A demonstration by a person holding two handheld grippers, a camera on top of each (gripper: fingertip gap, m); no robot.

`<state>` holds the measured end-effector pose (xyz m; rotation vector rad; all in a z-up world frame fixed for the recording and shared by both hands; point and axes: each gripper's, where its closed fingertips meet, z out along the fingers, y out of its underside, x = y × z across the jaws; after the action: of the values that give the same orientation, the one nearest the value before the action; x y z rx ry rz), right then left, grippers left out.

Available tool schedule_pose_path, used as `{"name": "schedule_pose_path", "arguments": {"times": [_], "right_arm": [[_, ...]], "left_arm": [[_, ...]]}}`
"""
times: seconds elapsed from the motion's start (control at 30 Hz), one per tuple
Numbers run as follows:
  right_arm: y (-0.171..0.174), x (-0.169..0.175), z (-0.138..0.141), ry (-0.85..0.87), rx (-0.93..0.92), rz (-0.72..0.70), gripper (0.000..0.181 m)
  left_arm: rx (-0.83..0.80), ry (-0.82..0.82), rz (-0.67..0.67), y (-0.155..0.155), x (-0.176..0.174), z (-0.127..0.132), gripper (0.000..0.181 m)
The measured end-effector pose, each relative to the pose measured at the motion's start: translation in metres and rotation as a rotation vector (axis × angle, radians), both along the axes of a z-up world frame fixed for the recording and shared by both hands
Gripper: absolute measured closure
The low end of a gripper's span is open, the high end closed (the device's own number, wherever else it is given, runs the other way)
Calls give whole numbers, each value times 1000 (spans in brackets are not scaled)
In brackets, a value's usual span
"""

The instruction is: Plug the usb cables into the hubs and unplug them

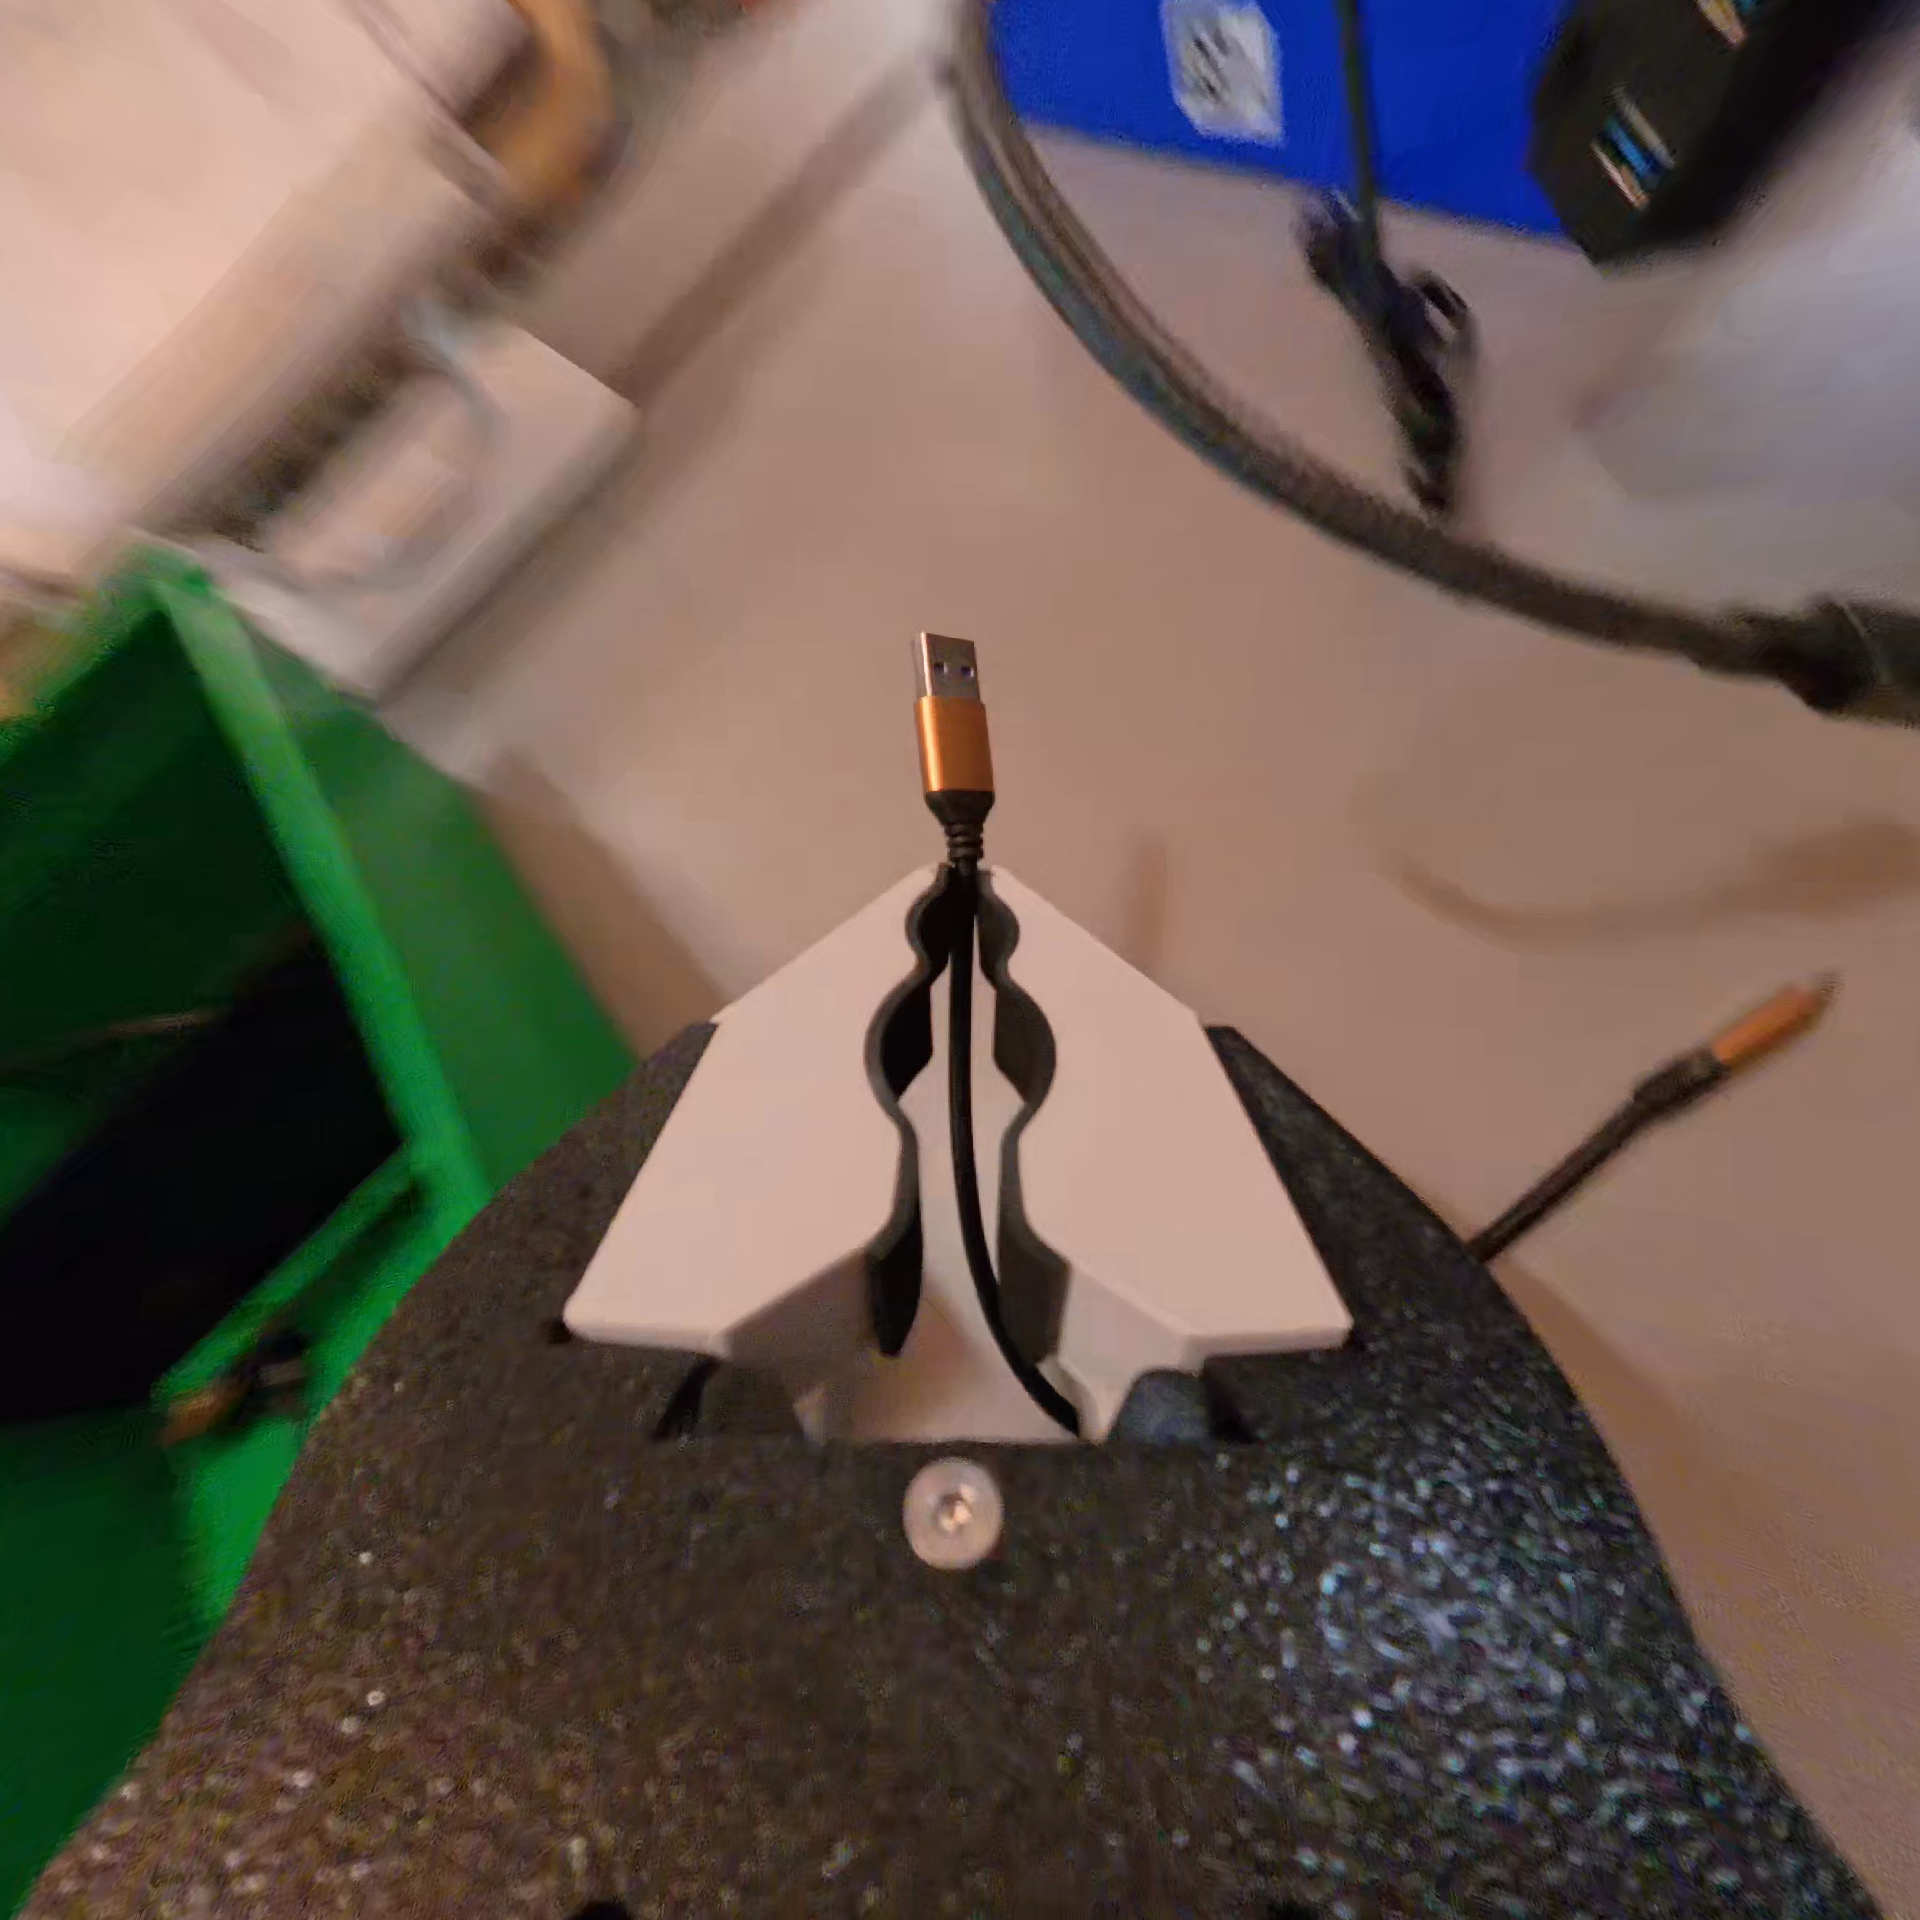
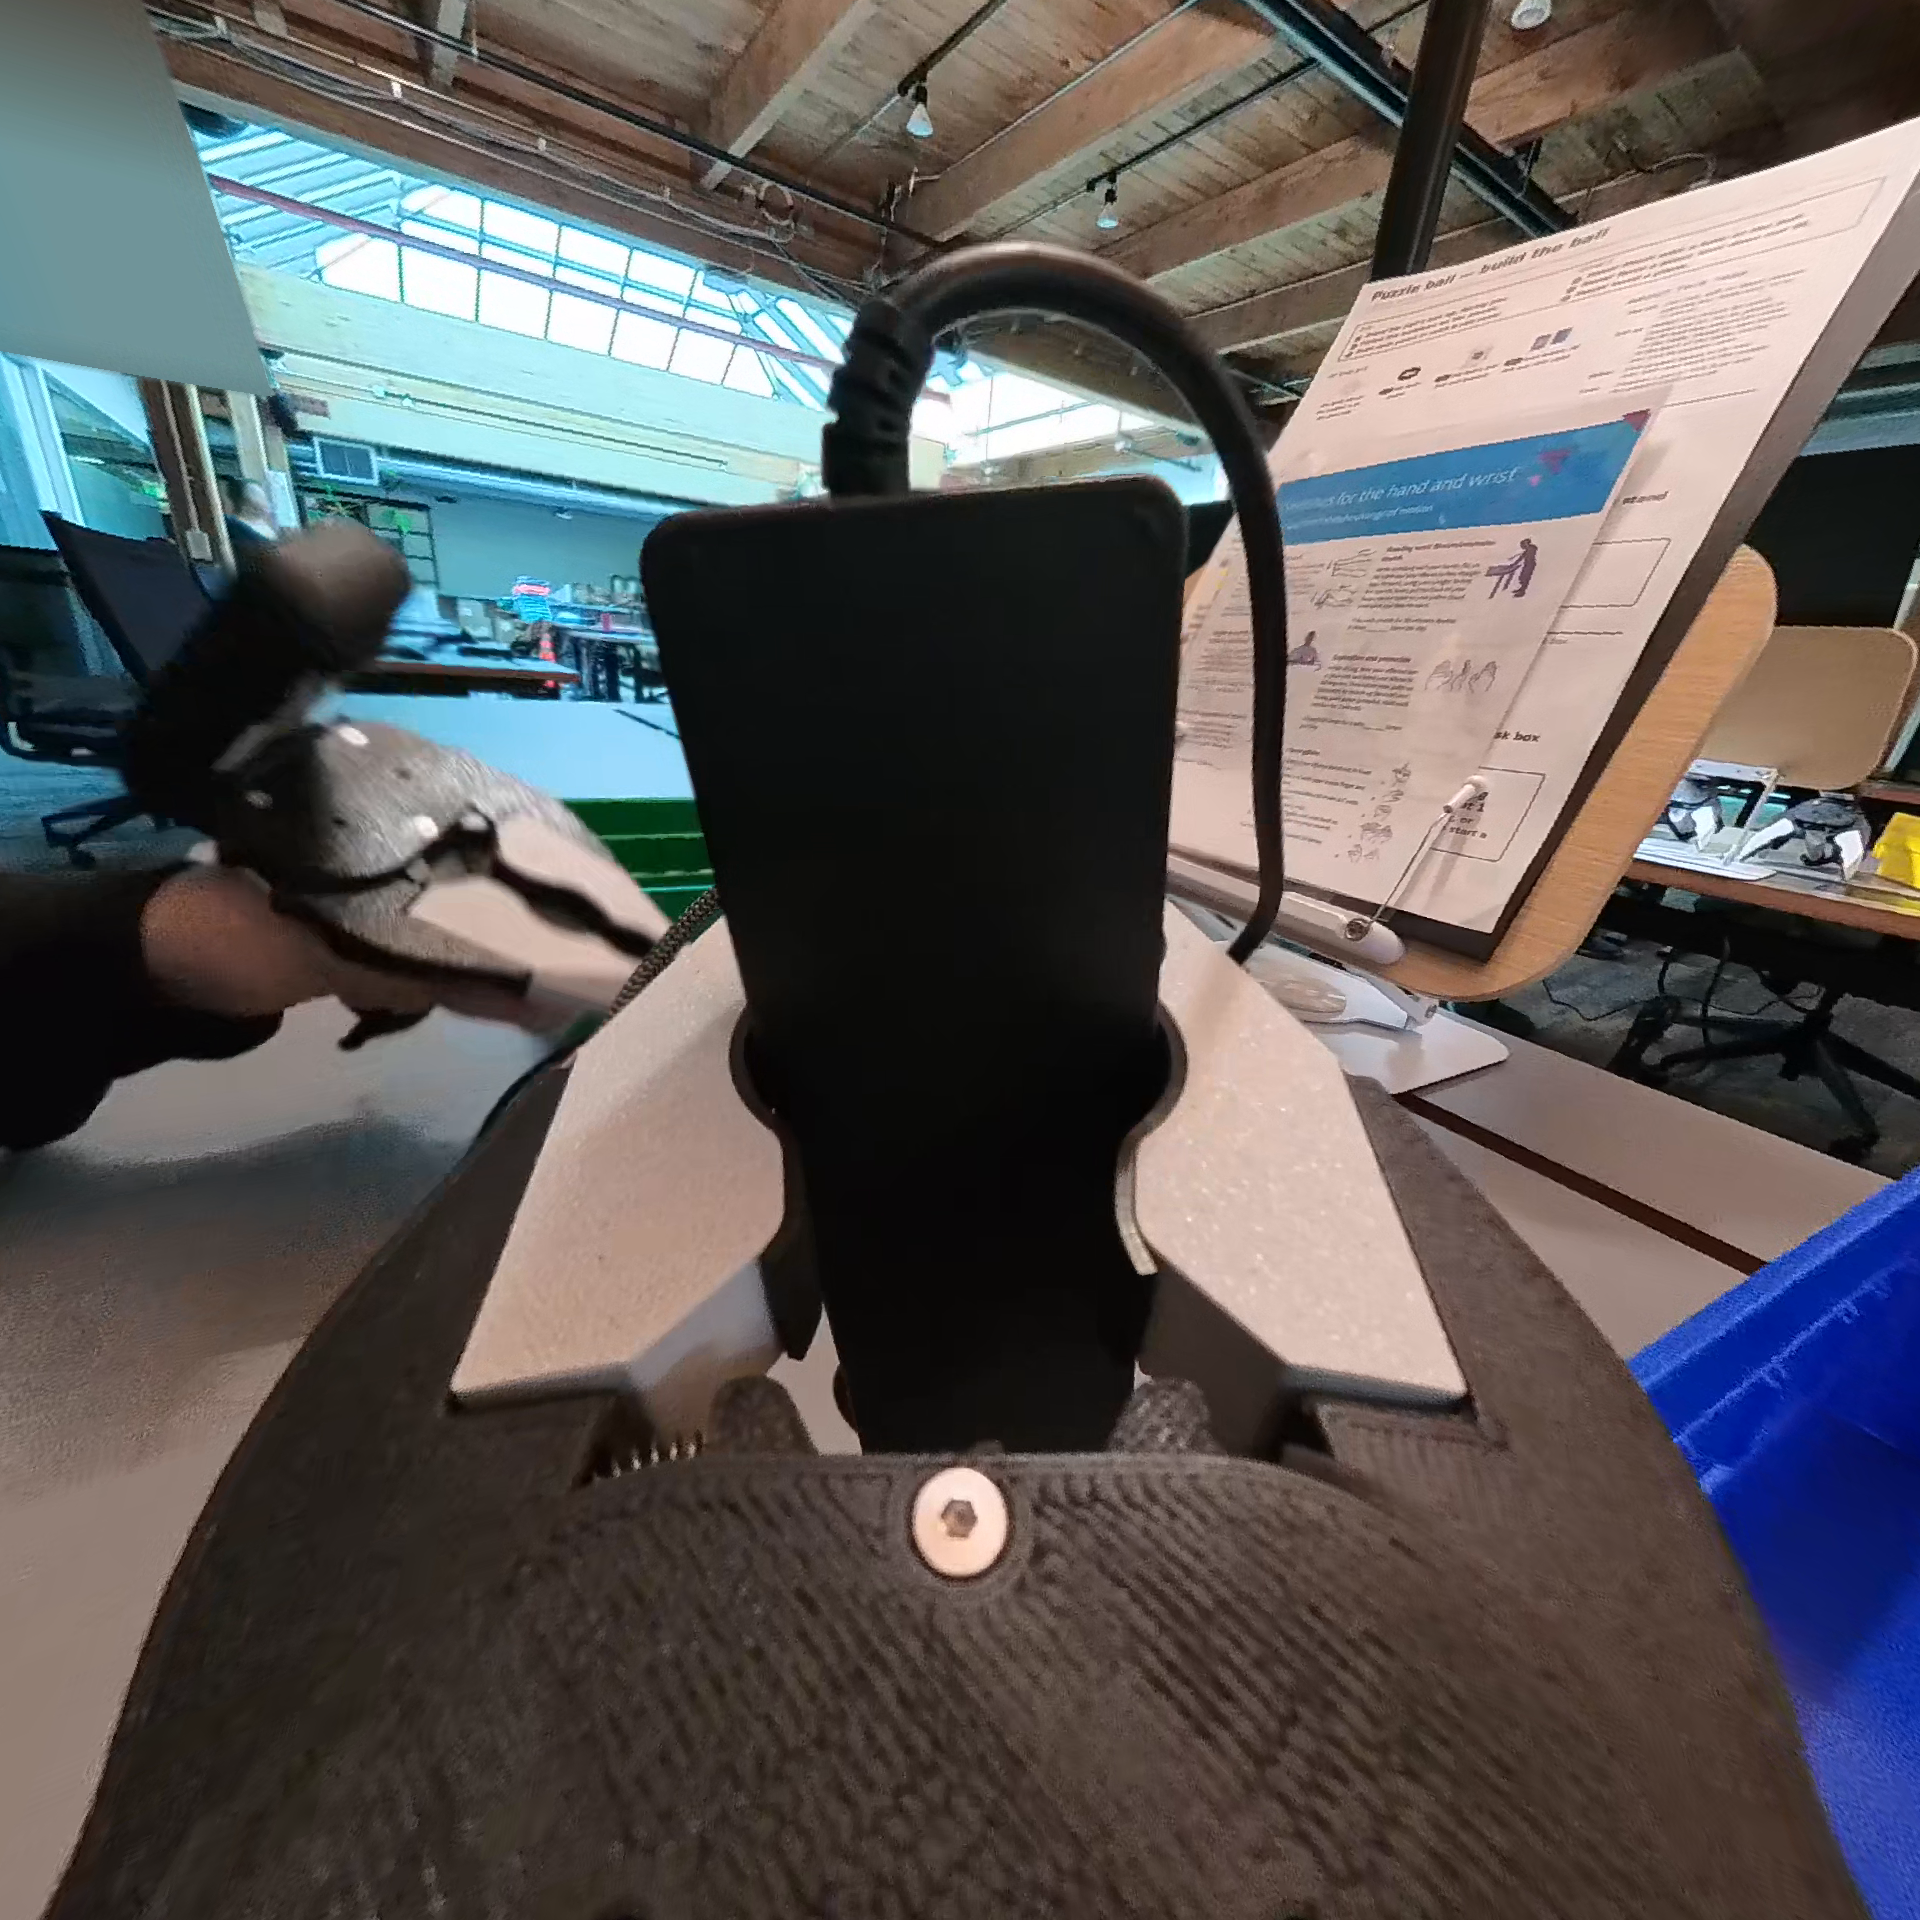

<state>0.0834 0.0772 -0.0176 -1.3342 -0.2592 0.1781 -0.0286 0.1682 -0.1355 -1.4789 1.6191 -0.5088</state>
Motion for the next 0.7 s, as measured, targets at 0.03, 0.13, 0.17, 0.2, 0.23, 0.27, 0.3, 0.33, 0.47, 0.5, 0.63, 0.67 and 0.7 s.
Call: {"name": "schedule_pose_path", "arguments": {"times": [0.03, 0.13, 0.17, 0.2, 0.23, 0.27, 0.3, 0.33, 0.47, 0.5, 0.63, 0.67, 0.7], "right_arm": [[0, 2, 1, 2, 6, -10, 118], [-1, 5, 3, 7, 14, -26, 118], [-1, 7, 3, 7, 20, -37, 118], [-2, 8, 4, 9, 24, -43, 118], [-3, 9, 6, 11, 30, -46, 118], [-4, 10, 7, 14, 39, -49, 117], [-5, 11, 8, 17, 46, -52, 117], [-6, 12, 9, 19, 52, -57, 118], [-7, 12, 10, 18, 57, -58, 118], [-6, 11, 10, 14, 54, -56, 117], [-6, 9, 9, 9, 50, -44, 117], [-6, 8, 9, 7, 49, -41, 117], [-6, 8, 8, 3, 46, -41, 117]], "left_arm": [[94, -80, 45, 12, 1, 23, 180], [418, -273, 119, 27, -6, 87, 180], [506, -300, 93, 21, -6, 98, 180], [581, -312, 77, 15, -7, 104, 180], [643, -312, 63, 9, -8, 106, 180], [697, -311, 26, -1, -8, 105, 180], [732, -304, -46, -16, -6, 100, 181], [742, -276, -120, -29, -4, 89, 180], [588, -42, -347, -69, -7, 20, 180], [511, 10, -393, -78, -10, 3, 180], [276, 181, -499, -98, -21, -45, 180], [263, 192, -500, -97, -21, -51, 180], [247, 203, -511, -98, -21, -55, 180]]}}
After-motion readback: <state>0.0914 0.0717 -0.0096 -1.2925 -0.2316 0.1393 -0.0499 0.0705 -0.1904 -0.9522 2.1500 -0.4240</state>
